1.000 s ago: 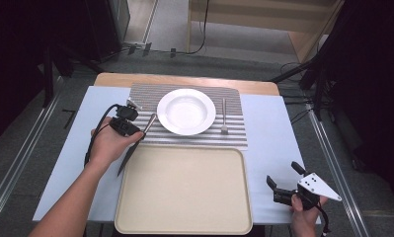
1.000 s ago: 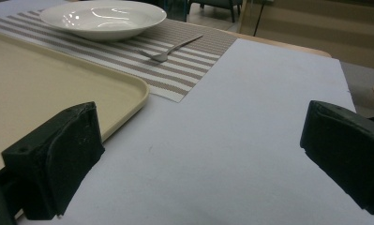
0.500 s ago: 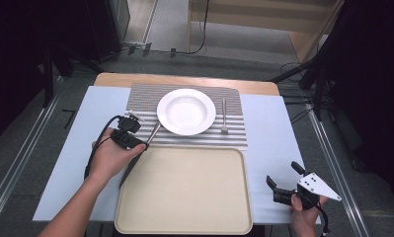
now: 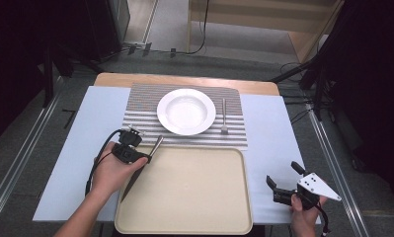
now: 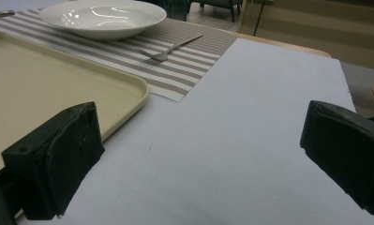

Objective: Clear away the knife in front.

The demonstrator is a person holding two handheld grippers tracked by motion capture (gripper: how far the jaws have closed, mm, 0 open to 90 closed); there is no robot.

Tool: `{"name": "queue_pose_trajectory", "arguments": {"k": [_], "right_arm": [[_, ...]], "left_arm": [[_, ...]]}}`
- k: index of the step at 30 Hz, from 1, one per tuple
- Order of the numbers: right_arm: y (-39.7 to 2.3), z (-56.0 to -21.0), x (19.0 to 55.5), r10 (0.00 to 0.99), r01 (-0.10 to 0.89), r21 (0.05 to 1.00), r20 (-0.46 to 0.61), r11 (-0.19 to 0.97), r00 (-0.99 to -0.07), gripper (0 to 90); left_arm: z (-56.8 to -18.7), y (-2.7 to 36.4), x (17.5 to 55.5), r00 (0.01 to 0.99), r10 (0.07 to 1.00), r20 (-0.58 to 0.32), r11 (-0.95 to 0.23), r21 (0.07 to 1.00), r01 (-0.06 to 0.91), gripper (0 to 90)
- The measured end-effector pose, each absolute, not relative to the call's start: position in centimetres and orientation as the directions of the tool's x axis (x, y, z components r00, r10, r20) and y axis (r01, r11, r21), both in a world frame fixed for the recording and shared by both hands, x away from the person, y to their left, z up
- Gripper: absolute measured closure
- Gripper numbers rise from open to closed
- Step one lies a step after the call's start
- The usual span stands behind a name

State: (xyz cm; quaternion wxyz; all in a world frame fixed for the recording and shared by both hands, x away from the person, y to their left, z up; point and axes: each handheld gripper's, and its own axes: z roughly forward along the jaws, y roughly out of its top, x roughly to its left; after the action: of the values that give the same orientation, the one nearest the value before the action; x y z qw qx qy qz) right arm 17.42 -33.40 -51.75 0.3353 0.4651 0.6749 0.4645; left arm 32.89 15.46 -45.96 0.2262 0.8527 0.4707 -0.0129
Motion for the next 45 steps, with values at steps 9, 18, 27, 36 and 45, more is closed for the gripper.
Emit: {"name": "queue_pose_trajectory", "arguments": {"k": [9, 18, 27, 36, 45], "right_arm": [[-33.4, -51.8, 17.4, 0.940, 0.317, 0.939, -0.021, 0.136, -0.341, 0.0], [-33.4, -51.8, 17.5, 0.940, 0.317, 0.938, -0.025, 0.140, -0.341, 0.0], [-33.3, -51.8, 17.5, 0.939, 0.316, 0.937, -0.034, 0.149, -0.342, 0.0], [-33.2, -51.8, 17.5, 0.939, 0.317, 0.936, -0.037, 0.152, -0.342, 0.0], [-33.2, -51.8, 17.5, 0.939, 0.316, 0.936, -0.041, 0.156, -0.343, 0.0]], "left_arm": [[-47.3, 15.9, 30.9, 0.521, 0.815, -0.255, -0.405, 0.393, 0.826, 78.9], [-47.5, 16.3, 29.9, 0.518, 0.813, -0.266, -0.363, 0.464, 0.808, 72.9], [-47.1, 14.8, 30.4, 0.617, 0.746, -0.249, -0.378, 0.605, 0.701, 87.9], [-49.1, 12.8, 30.9, 0.651, 0.745, -0.147, -0.469, 0.578, 0.667, 89.6], [-49.1, 14.8, 31.0, 0.599, 0.786, -0.156, -0.414, 0.587, 0.696, 89.6]]}}
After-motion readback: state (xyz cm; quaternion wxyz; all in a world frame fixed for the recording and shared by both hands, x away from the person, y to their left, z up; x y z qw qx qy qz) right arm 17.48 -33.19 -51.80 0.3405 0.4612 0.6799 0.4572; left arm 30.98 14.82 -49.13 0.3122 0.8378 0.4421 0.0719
